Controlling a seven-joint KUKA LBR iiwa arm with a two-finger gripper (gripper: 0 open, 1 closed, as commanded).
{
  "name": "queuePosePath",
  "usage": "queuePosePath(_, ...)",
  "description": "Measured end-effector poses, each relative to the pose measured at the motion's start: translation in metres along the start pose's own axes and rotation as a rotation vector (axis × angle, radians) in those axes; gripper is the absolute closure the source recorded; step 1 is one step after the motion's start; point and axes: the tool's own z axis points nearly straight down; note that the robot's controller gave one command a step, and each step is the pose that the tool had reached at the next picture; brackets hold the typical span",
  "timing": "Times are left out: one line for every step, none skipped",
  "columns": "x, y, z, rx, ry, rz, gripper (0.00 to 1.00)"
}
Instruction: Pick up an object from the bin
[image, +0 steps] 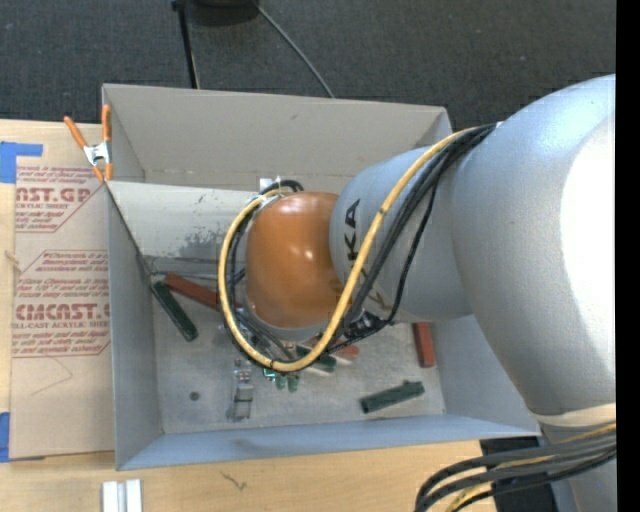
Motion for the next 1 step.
queuePosePath(-0.0022,-0.0008,-0.0042,-0.002,-0.007,0.002,0.00)
